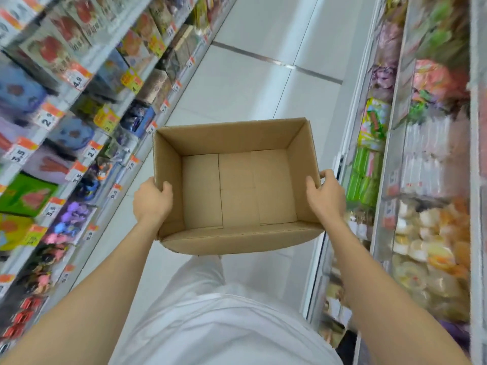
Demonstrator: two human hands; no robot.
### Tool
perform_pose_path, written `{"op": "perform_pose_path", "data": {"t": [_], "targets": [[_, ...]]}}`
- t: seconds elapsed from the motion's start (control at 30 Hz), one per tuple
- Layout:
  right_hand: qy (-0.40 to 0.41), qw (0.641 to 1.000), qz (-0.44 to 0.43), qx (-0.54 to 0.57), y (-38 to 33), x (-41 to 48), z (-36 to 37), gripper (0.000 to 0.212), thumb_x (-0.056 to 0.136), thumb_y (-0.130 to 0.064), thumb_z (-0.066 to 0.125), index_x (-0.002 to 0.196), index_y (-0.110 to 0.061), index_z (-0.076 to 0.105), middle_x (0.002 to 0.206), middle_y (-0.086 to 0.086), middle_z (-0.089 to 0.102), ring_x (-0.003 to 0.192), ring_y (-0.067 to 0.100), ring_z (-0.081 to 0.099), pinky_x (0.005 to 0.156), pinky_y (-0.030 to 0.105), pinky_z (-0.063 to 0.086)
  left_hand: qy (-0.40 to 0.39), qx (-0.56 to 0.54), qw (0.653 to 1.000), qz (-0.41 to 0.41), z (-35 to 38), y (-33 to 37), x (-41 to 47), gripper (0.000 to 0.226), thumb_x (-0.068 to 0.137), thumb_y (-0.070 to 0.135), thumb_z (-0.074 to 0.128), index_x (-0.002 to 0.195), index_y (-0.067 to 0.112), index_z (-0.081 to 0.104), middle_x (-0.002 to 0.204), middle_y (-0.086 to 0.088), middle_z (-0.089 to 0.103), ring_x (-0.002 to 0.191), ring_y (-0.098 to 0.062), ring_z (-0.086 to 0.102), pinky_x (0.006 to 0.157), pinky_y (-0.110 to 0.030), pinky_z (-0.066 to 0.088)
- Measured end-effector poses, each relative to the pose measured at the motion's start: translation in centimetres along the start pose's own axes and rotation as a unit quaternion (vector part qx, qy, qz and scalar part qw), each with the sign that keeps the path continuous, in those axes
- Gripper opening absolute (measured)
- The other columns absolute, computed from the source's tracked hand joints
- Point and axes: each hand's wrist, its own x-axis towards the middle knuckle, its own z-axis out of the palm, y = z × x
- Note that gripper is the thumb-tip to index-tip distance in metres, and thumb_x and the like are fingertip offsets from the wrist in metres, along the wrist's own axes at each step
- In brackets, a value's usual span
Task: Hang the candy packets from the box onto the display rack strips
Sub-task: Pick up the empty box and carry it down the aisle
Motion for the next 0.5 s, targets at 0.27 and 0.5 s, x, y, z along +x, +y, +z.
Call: {"op": "perform_pose_path", "data": {"t": [0.27,0.5], "targets": [[0.079,0.995,0.053,0.010,-10.8,24.4,-1.2,0.023,0.097,-0.042,0.058,0.104,-0.020,0.053,0.077,0.003,0.062,0.082,0.032,0.059,0.065,0.038,0.038,-0.018,0.024,0.997,0.076,2.2,25.5,22.1,0.029,0.104,0.035,0.053,0.095,0.008,0.055,0.100,-0.020,0.065,0.101,-0.043,0.063,0.073,-0.041,0.039],[0.158,0.980,0.123,0.022,-14.1,44.4,-5.8,0.027,0.096,-0.041,0.061,0.106,-0.015,0.056,0.087,0.013,0.066,0.094,0.039,0.061,0.070,0.040,0.036,-0.077,0.037,0.977,0.196,8.8,49.9,37.7,0.027,0.100,0.038,0.053,0.091,0.013,0.058,0.093,-0.013,0.069,0.091,-0.039,0.066,0.072,-0.041,0.051]]}}
